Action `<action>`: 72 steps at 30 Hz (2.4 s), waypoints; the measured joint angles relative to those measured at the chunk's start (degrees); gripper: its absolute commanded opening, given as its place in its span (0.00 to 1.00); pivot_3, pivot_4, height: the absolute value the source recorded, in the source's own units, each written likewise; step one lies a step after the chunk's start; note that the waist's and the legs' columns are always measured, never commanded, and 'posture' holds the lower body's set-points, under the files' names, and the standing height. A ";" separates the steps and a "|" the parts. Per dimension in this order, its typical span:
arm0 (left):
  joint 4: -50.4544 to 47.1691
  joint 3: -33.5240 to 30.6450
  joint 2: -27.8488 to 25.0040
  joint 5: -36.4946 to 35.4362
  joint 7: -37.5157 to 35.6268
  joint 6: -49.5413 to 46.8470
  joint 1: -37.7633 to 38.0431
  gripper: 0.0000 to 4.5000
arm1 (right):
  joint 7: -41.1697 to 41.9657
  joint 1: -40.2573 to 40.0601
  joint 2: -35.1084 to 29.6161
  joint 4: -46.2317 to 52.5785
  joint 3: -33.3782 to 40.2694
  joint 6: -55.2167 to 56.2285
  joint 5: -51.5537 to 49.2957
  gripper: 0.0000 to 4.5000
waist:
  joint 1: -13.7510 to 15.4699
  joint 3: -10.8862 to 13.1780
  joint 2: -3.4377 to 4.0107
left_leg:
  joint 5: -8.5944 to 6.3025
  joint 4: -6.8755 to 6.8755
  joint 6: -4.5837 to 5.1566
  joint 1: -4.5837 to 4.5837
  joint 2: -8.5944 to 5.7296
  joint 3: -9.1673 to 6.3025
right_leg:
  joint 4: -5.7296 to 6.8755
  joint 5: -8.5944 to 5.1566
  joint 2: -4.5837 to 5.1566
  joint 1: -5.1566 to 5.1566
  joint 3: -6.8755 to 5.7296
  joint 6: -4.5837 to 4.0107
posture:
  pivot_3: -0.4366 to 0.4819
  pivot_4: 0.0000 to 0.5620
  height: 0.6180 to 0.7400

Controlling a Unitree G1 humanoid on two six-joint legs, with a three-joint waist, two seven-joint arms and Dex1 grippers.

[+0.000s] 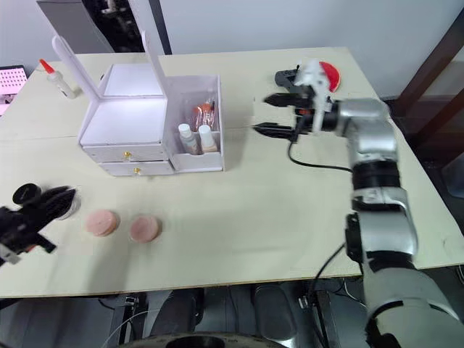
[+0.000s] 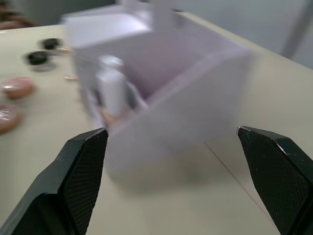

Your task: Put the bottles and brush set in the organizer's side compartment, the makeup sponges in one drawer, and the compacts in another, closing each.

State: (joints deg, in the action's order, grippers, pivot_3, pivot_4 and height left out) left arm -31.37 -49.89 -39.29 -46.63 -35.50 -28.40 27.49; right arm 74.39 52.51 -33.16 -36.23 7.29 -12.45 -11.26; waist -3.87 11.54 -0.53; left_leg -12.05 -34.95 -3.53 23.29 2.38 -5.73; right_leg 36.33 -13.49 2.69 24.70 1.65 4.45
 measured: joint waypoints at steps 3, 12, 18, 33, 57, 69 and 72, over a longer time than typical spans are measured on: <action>8.32 -3.32 0.80 4.54 -1.59 5.39 0.46 0.91 | -2.88 -5.02 -1.22 -0.59 3.95 0.11 -2.83 1.00 | -0.47 0.00 0.01 | 0.00 -0.06 0.00 -0.04 0.02 0.12 | 0.00 -0.01 0.01 -0.02 0.08 0.03 | 0.48 0.27 1.00; 22.19 -7.58 4.24 9.97 -6.11 14.60 4.01 0.99 | -11.90 -10.45 -8.50 -12.49 11.23 9.10 -3.91 1.00 | -0.26 -0.02 -0.06 | -0.05 -0.19 0.06 -0.14 0.10 1.08 | -0.01 -0.10 0.01 -0.02 0.78 0.19 | 0.48 0.27 1.00; 21.05 -7.39 4.19 9.27 -5.86 14.76 2.35 0.99 | -11.18 -7.74 -8.27 -13.16 9.97 8.07 -4.13 1.00 | -0.39 -0.04 -0.10 | -0.05 -0.17 0.06 -0.19 0.10 1.36 | -0.01 -0.03 -0.01 0.00 1.09 0.23 | 0.48 0.27 1.00; -6.43 12.99 12.93 9.67 7.35 7.26 0.23 0.99 | -8.26 -6.75 -1.57 24.36 -5.57 -17.53 -10.30 1.00 | -0.30 -0.01 0.13 | 0.19 -0.09 0.18 0.01 -2.33 -2.61 | 0.54 -0.93 2.02 -1.43 -1.91 0.87 | 0.48 0.27 1.00; 8.56 44.21 30.01 33.22 28.42 9.98 -27.30 0.99 | -7.06 -0.96 -5.75 40.95 -11.27 -29.38 -15.31 1.00 | 3.17 -0.03 0.45 | 0.30 -0.13 0.11 0.11 -3.40 -3.22 | 0.68 -1.31 2.45 -1.37 -1.54 1.23 | 0.48 0.27 1.00; 12.67 46.39 33.18 36.21 30.06 12.68 -31.75 0.10 | -10.26 -1.73 -5.79 41.82 -11.36 -28.46 -14.74 1.00 | 3.16 -0.03 0.44 | 0.30 -0.11 0.11 0.11 -3.40 -3.19 | 0.67 -1.25 2.45 -1.36 -1.51 1.41 | 0.48 0.27 1.00; 12.82 46.40 33.26 36.46 30.23 12.71 -31.70 0.10 | -10.59 -1.86 -5.79 41.84 -11.45 -28.43 -14.74 1.00 | 3.18 -0.03 0.44 | 0.30 -0.11 0.11 0.12 -3.40 -3.19 | 0.66 -1.27 2.45 -1.36 -1.51 1.38 | 0.48 0.27 1.00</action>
State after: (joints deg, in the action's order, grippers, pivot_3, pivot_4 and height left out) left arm -18.56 -3.50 -6.03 -10.16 -5.27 -15.70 -4.20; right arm 63.80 50.65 -38.95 5.61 -4.16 -40.88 -25.99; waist -0.69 11.52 -0.10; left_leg -11.75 -35.06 -3.41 23.41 -1.03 -8.92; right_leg 36.99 -14.76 5.14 23.34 0.14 5.83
